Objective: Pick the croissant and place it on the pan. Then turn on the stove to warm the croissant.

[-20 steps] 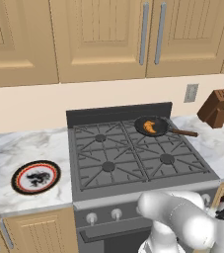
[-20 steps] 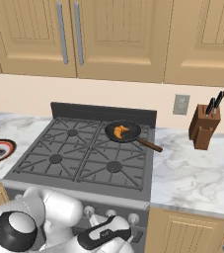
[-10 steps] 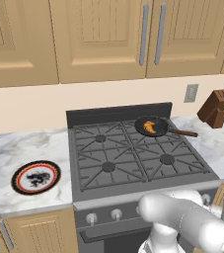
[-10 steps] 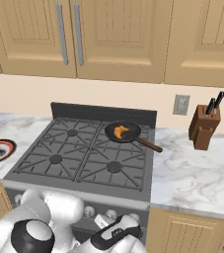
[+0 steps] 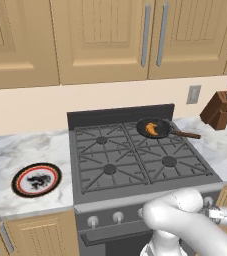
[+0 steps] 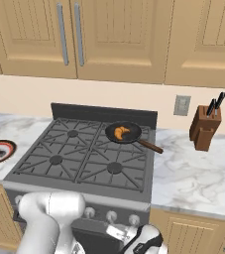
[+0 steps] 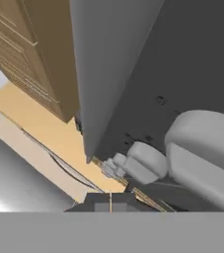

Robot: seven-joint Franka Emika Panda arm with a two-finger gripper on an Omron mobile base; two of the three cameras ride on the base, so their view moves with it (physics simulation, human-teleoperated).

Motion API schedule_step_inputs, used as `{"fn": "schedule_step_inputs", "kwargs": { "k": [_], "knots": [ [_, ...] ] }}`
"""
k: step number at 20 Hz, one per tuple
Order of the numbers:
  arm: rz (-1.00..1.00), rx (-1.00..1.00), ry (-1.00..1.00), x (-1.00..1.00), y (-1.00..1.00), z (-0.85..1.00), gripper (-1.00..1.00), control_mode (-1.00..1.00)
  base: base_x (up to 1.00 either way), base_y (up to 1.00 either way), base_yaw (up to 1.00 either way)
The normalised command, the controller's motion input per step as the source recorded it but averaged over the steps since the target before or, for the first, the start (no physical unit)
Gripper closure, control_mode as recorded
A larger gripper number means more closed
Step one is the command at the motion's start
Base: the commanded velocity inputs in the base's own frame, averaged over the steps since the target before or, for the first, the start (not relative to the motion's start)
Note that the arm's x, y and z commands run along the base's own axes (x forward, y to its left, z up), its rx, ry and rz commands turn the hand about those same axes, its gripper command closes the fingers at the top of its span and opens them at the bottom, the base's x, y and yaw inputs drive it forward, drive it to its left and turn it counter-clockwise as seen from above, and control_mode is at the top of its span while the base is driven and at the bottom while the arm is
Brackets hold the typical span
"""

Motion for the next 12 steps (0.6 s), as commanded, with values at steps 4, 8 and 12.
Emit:
{"fn": "schedule_step_inputs", "kwargs": {
  "k": [4,8,12],
  "knots": [
    [-0.08,-0.02,0.07,0.06,0.06,-1.00,1.00,-1.00,0.00,0.00,0.00],
    [-0.20,0.00,-0.08,-0.23,-0.01,-0.73,1.00,-1.00,0.00,0.00,0.00],
    [-0.36,0.04,-0.31,-0.90,-0.31,-0.17,1.00,-1.00,0.00,0.00,0.00]
  ]
}}
